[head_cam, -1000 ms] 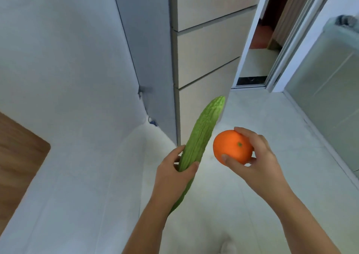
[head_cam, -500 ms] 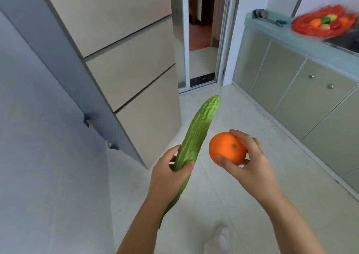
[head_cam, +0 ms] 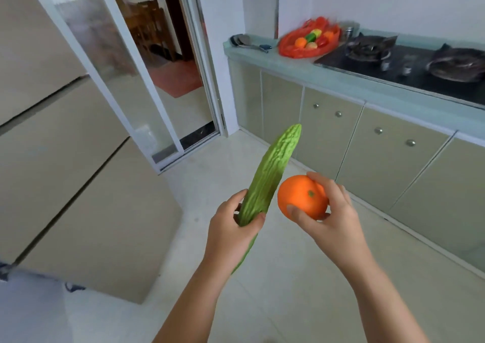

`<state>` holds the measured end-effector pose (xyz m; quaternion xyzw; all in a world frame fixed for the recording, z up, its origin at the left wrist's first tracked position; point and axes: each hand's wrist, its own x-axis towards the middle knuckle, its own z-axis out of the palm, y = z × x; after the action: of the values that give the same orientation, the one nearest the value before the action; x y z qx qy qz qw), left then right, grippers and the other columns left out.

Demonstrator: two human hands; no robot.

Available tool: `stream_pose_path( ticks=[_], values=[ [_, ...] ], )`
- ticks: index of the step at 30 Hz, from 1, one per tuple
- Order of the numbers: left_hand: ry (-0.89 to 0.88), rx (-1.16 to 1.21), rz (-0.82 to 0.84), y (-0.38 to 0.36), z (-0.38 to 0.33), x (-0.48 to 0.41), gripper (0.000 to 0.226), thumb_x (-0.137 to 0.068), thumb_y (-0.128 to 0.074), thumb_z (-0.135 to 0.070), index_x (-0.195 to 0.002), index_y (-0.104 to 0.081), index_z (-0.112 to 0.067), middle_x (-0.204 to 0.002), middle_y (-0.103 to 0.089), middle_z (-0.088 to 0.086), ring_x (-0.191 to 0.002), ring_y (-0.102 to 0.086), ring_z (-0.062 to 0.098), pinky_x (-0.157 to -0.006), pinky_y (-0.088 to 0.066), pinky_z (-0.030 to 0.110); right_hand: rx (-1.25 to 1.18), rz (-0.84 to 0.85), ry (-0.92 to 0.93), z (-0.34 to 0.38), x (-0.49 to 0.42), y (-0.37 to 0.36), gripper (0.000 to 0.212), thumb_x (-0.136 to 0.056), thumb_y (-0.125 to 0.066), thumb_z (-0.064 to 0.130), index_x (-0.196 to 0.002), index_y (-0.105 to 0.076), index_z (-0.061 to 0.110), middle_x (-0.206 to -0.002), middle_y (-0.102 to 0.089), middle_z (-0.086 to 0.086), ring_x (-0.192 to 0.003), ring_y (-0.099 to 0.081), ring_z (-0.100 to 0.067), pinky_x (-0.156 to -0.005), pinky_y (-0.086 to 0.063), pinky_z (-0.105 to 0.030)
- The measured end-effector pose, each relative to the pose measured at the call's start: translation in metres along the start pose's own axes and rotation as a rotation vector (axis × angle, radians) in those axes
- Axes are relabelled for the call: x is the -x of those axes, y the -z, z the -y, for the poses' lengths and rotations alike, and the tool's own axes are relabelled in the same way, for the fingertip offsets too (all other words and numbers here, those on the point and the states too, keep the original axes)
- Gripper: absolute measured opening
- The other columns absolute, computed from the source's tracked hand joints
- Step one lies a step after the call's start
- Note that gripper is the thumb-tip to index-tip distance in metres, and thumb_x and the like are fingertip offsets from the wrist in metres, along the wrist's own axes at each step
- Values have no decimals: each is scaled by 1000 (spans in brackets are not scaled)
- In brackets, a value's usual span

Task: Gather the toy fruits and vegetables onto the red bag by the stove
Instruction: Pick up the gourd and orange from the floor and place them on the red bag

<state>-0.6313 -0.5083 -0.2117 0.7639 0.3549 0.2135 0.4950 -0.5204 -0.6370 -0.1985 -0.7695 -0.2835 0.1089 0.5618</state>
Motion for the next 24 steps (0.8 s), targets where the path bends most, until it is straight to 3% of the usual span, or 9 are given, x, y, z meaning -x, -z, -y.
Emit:
stream_pose_path(
  ticks=[11,17,24],
  values=[
    [-38,-22,208,-111,-31,-80,40,-75,-71,-23,-104,-56,-46,-96,-63,-13,-81,-60,2,-73,-51,26,50,-184,-163,-72,-64,79,57,-68,-76,20,-114,-49,38,-109,-46,4,-90,-42,20,-65,-36,2],
    [-63,13,289,-194,-58,-165,40,-76,-71,-22,-110,-59,-38,-95,-64,-14,-81,-60,5,-72,-50,25,108,-247,-191,-105,-151,128,57,-68,-76,25,-112,-46,42,-110,-45,6,-93,-46,11,-70,-38,-10],
    [-42,115,285,-269,-101,-262,42,-77,-71,-24,-114,-57,-36,-92,-64,-14,-81,-62,5,-69,-51,24,225,-199,-174,-114,-265,182,57,-66,-74,30,-106,-40,52,-112,-44,7,-92,-47,8,-68,-38,-5]
  ],
)
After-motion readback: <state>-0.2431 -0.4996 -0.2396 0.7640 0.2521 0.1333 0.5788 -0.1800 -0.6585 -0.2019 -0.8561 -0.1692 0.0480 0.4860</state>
